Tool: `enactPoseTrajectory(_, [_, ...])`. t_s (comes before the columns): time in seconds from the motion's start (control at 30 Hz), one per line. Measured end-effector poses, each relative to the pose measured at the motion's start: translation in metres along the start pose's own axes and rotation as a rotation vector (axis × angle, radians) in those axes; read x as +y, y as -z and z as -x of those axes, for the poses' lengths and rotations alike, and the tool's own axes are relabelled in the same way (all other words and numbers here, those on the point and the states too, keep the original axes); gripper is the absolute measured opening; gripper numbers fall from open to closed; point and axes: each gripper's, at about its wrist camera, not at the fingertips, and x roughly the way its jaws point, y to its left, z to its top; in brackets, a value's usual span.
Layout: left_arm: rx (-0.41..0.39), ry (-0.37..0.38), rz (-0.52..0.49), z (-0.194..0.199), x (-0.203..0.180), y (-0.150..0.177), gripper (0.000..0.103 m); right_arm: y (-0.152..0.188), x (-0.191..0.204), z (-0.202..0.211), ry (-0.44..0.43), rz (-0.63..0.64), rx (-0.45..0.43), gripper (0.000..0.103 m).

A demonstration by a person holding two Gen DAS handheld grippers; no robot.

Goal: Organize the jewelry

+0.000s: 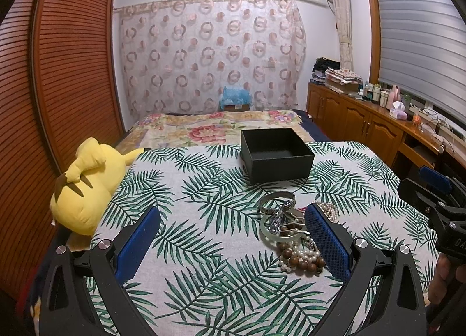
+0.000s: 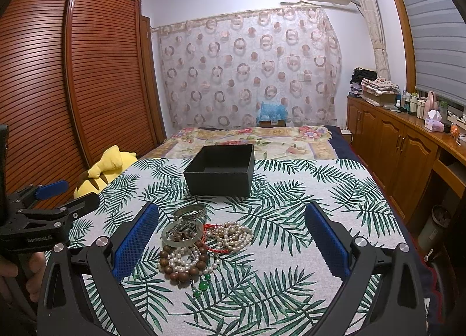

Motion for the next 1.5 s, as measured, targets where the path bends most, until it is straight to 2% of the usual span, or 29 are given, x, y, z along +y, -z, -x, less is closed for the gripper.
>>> enactPoseTrajectory(0.33, [0.019,0.001,-0.001,-0.010,-0.003,0.011,0.096,-0.001,-0.001,0.001,0.000,0.001,0.001,0.100])
enactPoseTrajectory(0.9, [0.173,0.079,-0.044,-0.064,-0.002,0.036,0.096,0.026,-0.024,-0.027,-0.040,0.024,0.088,0.100])
enactPoseTrajectory(1.17, [0.206,0.173,-0.047,-0.085,0.001,0.034,0.096,0.041,-0.032,-0.044,-0.057,0.020,0.157,0.100])
enactPoseTrajectory(1.27, [0.216,0.211,-0.045,-0.096,-0.001,0.029,0.095,0.042,-0.030,-0.050,-0.071,0.041,0.174,0.094])
enactPoseTrajectory(1.33, [0.228,0.236,-0.043,-0.105,-0.003,0.024,0.091,0.042,-0.028,-0.054,-0.077,0.059,0.184,0.088])
enactPoseTrajectory(1.37, [0.235,0.247,-0.042,-0.110,-0.004,0.022,0.086,0.042,-0.027,-0.056,-0.078,0.067,0.188,0.086])
enactPoseTrajectory(1.5, [0.281,0.300,-0.029,-0.134,-0.010,0.016,0.079,0.043,-0.026,-0.061,-0.081,0.084,0.208,0.082])
